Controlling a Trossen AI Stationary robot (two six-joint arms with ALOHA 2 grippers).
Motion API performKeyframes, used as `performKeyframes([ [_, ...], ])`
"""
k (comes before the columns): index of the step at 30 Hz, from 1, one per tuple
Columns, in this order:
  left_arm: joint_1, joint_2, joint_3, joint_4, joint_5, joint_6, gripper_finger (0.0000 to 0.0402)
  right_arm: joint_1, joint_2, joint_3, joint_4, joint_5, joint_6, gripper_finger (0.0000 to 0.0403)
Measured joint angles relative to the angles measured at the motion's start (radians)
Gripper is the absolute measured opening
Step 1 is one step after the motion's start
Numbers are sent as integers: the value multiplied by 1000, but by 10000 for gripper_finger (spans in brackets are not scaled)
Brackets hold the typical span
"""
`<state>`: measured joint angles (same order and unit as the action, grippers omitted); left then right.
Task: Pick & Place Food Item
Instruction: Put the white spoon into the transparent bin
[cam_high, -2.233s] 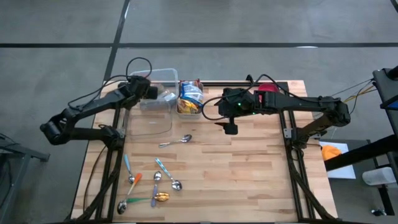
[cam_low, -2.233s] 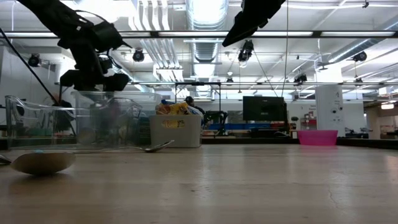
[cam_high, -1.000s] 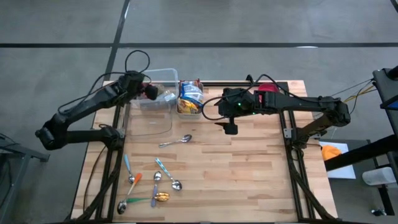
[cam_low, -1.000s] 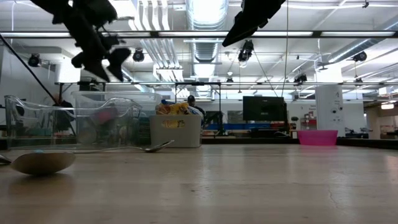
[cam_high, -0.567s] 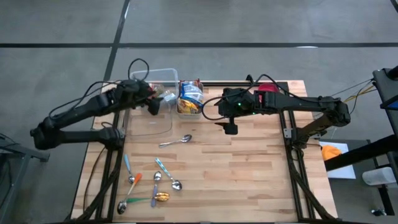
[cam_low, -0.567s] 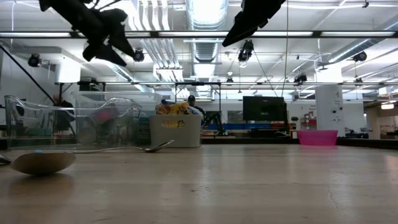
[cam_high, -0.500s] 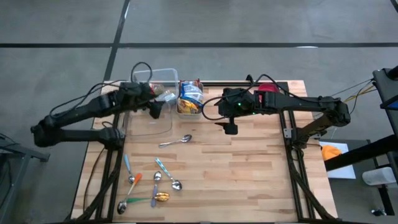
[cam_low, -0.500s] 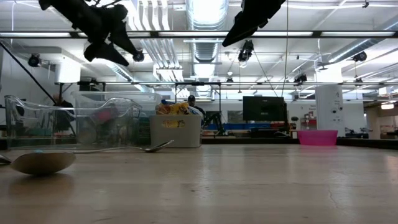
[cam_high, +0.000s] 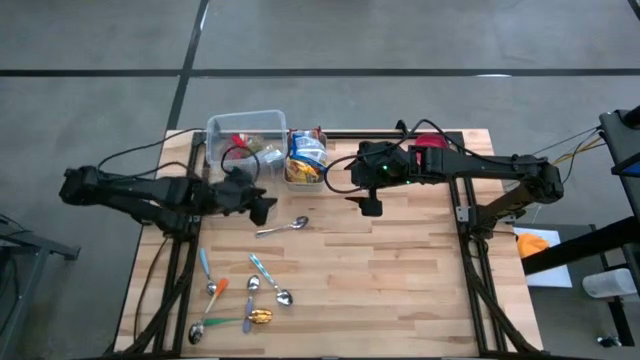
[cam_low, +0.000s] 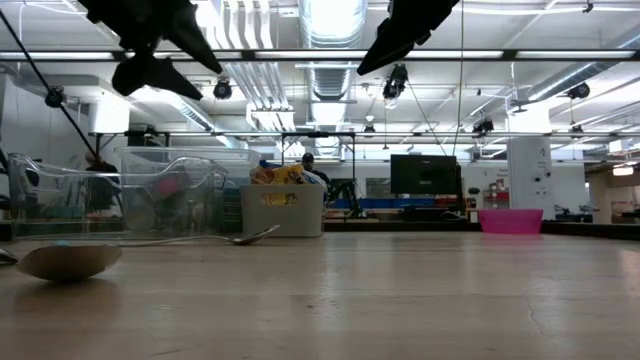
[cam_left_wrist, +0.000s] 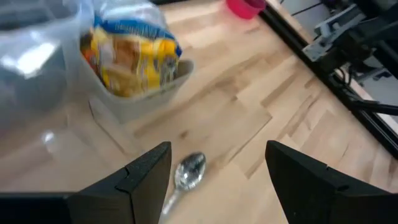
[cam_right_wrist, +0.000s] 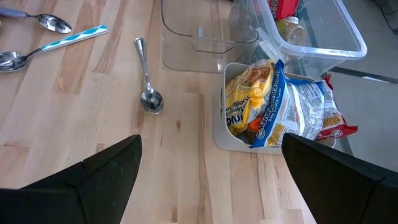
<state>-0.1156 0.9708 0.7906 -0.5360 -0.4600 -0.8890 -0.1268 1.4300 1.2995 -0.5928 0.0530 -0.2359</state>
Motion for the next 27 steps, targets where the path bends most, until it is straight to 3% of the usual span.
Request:
performKeyframes([
  [3, -75, 47, -13, -12, -61, -133, 263, 0, 0, 0, 0, 0, 0, 384],
  [7, -138, 127, -10, -45, -58, -265, 263, 0, 0, 0, 1, 0, 0, 384],
  [17, -257, 258, -2, -29, 105, -540, 263, 0, 0, 0, 1, 0, 0, 384],
  [21, -333, 268, 18, -35, 118, -651, 263, 0, 0, 0, 1, 0, 0, 384],
  [27, -428, 269, 43, -14, 185, -636, 263, 0, 0, 0, 1, 0, 0, 384],
])
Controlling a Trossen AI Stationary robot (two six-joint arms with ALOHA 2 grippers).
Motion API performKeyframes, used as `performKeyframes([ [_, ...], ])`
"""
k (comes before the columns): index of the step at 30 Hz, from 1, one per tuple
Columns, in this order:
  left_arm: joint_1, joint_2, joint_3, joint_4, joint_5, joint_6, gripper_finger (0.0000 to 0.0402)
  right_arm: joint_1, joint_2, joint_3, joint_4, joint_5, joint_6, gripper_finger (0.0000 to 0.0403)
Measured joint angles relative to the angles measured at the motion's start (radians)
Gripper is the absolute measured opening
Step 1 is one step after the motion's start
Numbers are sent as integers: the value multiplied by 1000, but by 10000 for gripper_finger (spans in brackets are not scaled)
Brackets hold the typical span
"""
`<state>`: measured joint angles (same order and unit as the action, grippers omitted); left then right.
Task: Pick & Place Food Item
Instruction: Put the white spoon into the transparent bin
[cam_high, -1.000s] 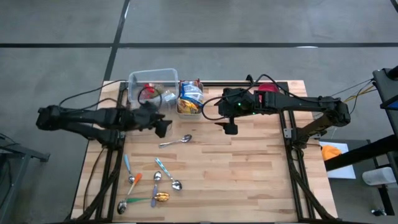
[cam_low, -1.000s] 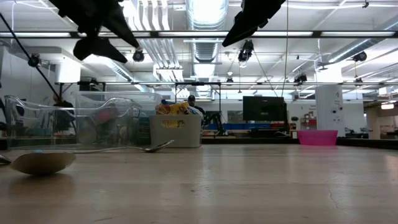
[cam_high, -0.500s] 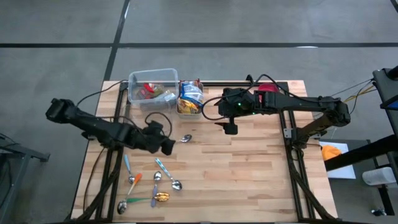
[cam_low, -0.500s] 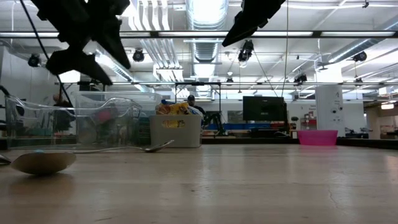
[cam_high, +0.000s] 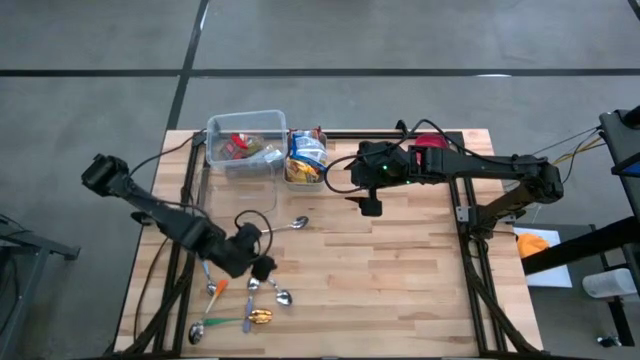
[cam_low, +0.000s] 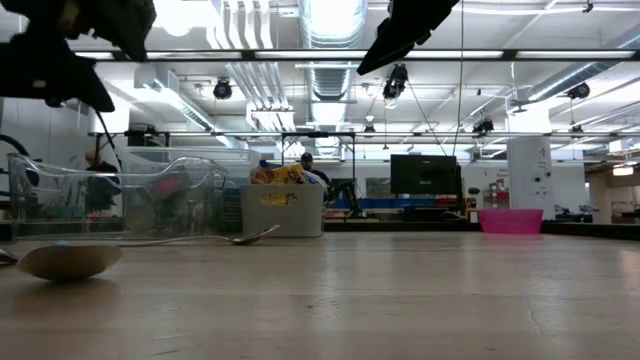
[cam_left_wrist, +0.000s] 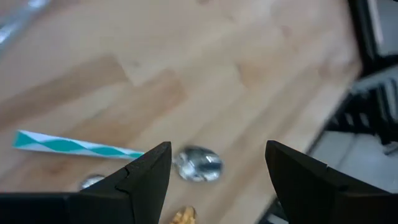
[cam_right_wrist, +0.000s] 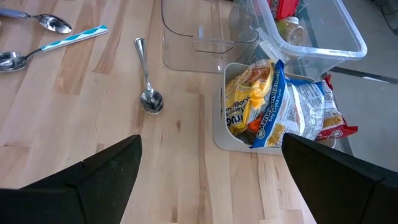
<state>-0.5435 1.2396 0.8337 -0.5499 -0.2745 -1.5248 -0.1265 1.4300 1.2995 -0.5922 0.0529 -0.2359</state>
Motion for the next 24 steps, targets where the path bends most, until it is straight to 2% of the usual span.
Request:
performKeyframes([
  [11, -33, 0, -4, 37, 5, 6, 263, 0, 0, 0, 0, 0, 0, 384],
  [18, -31, -1, -5, 48, -92, 66, 263, 0, 0, 0, 0, 0, 0, 384],
  [22, -28, -3, -5, 84, -93, 20, 263, 0, 0, 0, 0, 0, 0, 384],
  [24, -32, 1, -5, 108, -138, -10, 263, 0, 0, 0, 0, 0, 0, 384],
])
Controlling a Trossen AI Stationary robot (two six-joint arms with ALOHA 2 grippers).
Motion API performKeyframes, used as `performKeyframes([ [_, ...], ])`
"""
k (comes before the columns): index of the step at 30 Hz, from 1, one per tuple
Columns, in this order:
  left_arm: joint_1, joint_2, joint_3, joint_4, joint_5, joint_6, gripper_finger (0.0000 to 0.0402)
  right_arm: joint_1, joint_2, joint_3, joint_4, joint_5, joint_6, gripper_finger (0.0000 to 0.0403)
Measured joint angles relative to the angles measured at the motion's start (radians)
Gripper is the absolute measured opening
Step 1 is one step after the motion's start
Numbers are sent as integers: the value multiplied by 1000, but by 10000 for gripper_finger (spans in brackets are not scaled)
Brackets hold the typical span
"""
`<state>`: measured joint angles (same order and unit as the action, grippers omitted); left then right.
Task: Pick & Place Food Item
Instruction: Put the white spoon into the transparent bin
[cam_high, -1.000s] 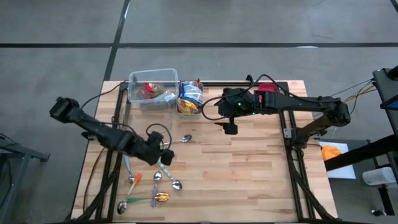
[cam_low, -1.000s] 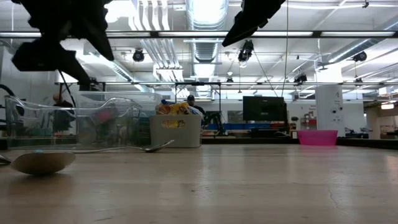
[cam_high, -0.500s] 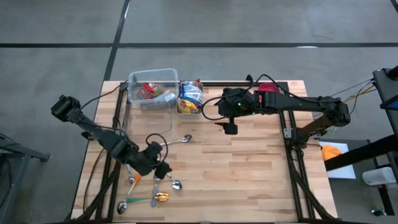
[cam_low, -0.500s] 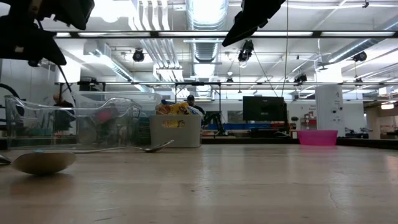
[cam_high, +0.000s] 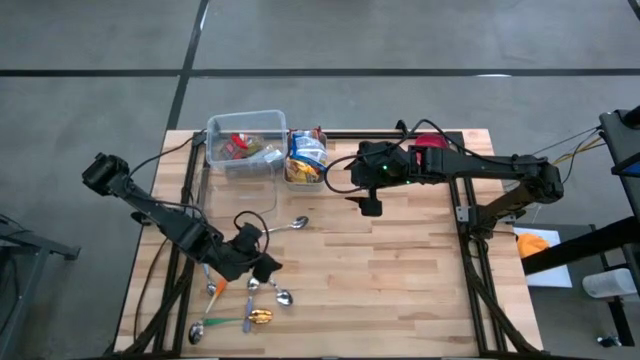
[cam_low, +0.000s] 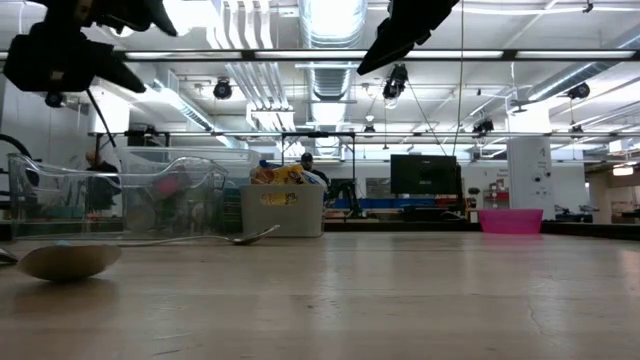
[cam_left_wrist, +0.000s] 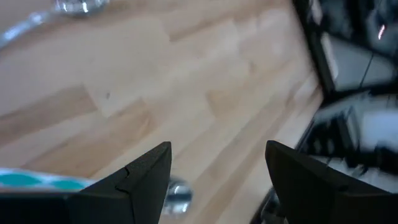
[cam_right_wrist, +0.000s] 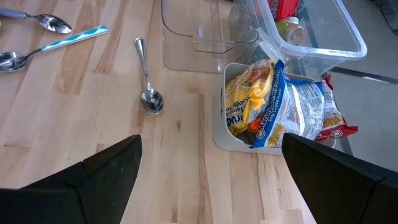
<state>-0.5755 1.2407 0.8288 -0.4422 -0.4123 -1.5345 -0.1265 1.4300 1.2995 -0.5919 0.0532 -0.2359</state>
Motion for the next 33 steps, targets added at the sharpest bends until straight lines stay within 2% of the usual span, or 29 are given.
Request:
performKeyframes([
  [3, -12, 15, 0, -12, -112, -96, 263, 0, 0, 0, 0, 0, 0, 384],
  [10, -20, 26, 0, -109, -129, -364, 263, 0, 0, 0, 0, 0, 0, 384],
  [14, -22, 43, 15, -137, -135, -406, 263, 0, 0, 0, 0, 0, 0, 384],
  [18, -25, 106, 83, -203, -100, -431, 263, 0, 0, 0, 1, 0, 0, 384],
  [25, -25, 298, 262, -437, 6, -551, 263, 0, 0, 0, 4, 0, 0, 384],
  [30, -21, 393, 347, -518, 24, -687, 263, 0, 0, 0, 4, 0, 0, 384],
  [33, -19, 411, 362, -507, 75, -850, 263, 0, 0, 0, 5, 0, 0, 384],
])
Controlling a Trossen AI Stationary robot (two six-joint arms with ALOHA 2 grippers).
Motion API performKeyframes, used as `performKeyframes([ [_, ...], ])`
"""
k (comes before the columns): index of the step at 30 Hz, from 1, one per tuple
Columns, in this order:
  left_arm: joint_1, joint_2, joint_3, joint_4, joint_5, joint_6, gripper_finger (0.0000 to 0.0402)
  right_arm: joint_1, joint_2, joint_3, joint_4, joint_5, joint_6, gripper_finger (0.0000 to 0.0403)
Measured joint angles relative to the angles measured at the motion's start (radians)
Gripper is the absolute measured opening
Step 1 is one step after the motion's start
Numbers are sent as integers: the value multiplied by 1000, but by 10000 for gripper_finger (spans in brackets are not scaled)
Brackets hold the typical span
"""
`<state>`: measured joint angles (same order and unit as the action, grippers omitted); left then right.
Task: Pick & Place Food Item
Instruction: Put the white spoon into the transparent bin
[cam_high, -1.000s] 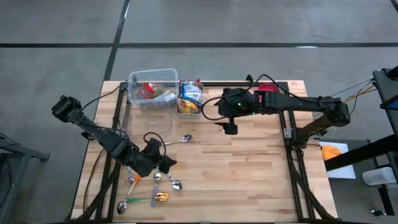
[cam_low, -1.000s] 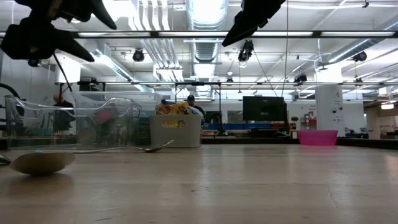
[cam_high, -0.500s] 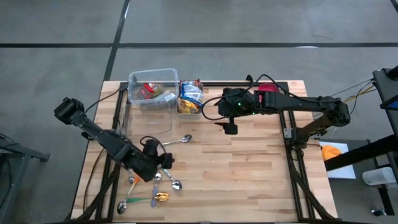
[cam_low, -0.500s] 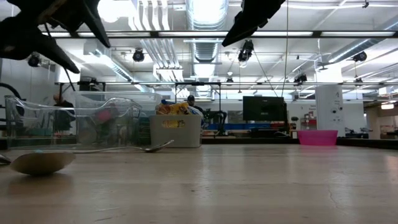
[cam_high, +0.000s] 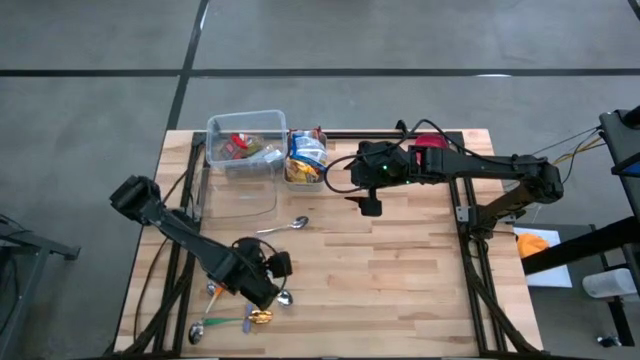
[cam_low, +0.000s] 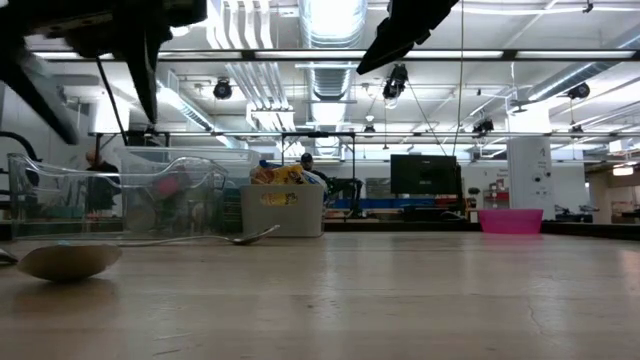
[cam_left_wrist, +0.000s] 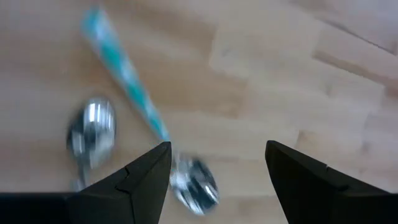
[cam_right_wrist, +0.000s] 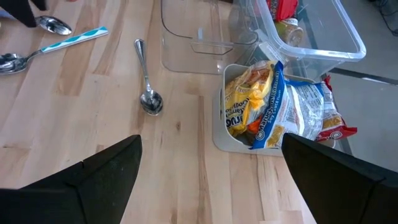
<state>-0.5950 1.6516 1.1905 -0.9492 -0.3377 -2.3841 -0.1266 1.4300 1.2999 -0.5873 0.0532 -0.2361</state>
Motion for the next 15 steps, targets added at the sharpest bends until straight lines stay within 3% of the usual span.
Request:
performKeyframes([
  [3, 1, 13, -2, 70, 99, -228, 263, 0, 0, 0, 0, 0, 0, 384],
  [6, 1, 30, -5, 96, 165, -359, 263, 0, 0, 0, 0, 0, 0, 384],
  [15, 13, 115, -7, 124, 173, -373, 217, 0, 0, 0, 0, 0, 0, 384],
])
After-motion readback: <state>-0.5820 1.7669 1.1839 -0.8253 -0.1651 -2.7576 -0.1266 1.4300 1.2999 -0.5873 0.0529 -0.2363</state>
